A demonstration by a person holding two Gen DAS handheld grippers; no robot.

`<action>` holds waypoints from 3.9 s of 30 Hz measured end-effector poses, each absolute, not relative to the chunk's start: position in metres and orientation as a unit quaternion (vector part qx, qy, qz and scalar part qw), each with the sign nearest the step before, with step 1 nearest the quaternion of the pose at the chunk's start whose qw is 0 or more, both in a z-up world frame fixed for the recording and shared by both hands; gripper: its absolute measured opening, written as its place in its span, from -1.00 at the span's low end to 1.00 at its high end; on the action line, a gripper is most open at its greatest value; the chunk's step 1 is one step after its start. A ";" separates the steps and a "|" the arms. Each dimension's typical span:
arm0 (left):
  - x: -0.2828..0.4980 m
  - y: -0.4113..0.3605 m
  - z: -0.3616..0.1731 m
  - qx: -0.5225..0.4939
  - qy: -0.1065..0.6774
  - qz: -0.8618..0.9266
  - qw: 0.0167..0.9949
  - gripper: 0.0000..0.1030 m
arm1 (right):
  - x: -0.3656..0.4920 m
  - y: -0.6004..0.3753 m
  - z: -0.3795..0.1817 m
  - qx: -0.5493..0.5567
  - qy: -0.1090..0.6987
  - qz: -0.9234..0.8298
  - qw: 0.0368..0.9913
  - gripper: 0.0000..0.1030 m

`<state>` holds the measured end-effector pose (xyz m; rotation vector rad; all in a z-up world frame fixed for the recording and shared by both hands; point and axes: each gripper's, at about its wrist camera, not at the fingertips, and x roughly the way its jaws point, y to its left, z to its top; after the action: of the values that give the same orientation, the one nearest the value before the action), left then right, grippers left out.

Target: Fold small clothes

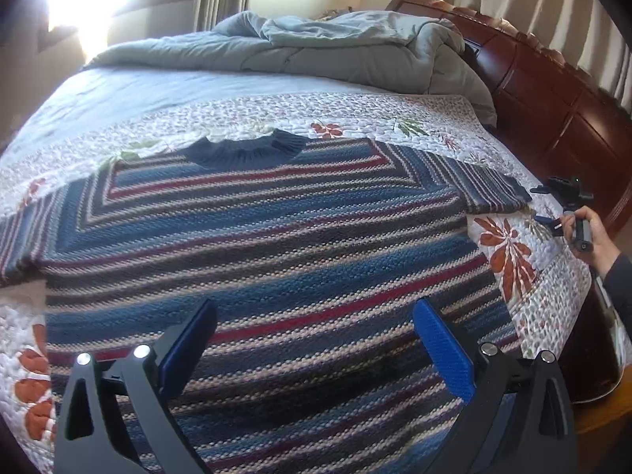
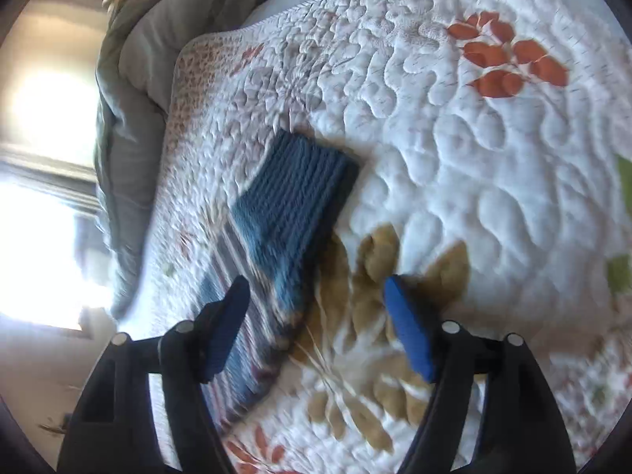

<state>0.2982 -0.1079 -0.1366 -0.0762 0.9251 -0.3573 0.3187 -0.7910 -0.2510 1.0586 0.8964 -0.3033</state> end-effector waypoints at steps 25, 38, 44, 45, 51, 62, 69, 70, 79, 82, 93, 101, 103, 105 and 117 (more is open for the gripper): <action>0.316 -0.069 -0.161 -0.096 0.452 -0.126 0.878 0.93 | 0.387 -0.778 -0.230 0.450 0.363 -0.099 0.810 -0.81; 0.292 -0.012 -0.146 -0.130 0.451 -0.116 0.875 0.93 | 0.416 -0.617 -0.089 0.261 0.329 -0.058 0.906 -0.83; 0.278 0.022 -0.139 -0.151 0.438 -0.115 0.879 0.93 | 0.421 -0.513 -0.044 0.172 0.323 -0.017 0.931 -0.83; 0.276 0.029 -0.139 -0.157 0.436 -0.115 0.879 0.93 | 0.421 -0.503 -0.041 0.162 0.323 -0.013 0.933 -0.83; 0.267 0.061 -0.143 -0.179 0.426 -0.114 0.879 0.93 | 0.427 -0.401 -0.031 0.092 0.332 0.029 0.938 -0.83; 0.255 0.108 -0.155 -0.230 0.414 -0.100 0.875 0.93 | 0.436 -0.213 -0.143 -0.113 0.399 0.065 0.907 -0.84; 0.261 0.124 -0.139 -0.224 0.401 -0.095 0.883 0.93 | 0.402 -0.120 -0.240 -0.304 0.419 0.084 0.851 -0.83; 0.264 0.125 -0.136 -0.223 0.398 -0.096 0.885 0.93 | 0.397 -0.113 -0.253 -0.325 0.428 0.090 0.839 -0.79; 0.349 0.097 -0.122 -0.295 0.417 -0.169 0.843 0.93 | 0.345 -0.185 -0.210 -0.049 0.434 0.173 0.883 0.37; 0.400 0.066 -0.147 -0.364 0.457 -0.211 0.783 0.93 | 0.322 -0.244 -0.220 0.142 0.444 0.168 0.869 0.32; 0.486 -0.014 -0.228 -0.422 0.524 -0.183 0.717 0.93 | 0.279 -0.245 -0.246 0.262 0.430 0.252 0.826 0.24; 0.497 -0.017 -0.228 -0.386 0.528 -0.141 0.743 -0.81 | 0.277 -0.245 -0.245 0.269 0.430 0.259 0.822 0.27; 0.500 -0.019 -0.224 -0.370 0.525 -0.138 0.754 -0.82 | 0.277 -0.247 -0.245 0.272 0.429 0.259 0.822 0.28; 0.502 -0.018 -0.215 -0.361 0.514 -0.142 0.765 -0.83 | 0.277 -0.250 -0.245 0.274 0.430 0.258 0.820 0.28; 0.509 0.031 -0.188 -0.330 0.495 -0.140 0.792 -0.84 | 0.285 -0.250 -0.250 0.273 0.432 0.260 0.819 0.29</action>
<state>0.5086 0.0306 -0.1880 -0.7092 1.0647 -0.3005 0.2852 -0.2496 -0.2497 0.5810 0.9199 0.5542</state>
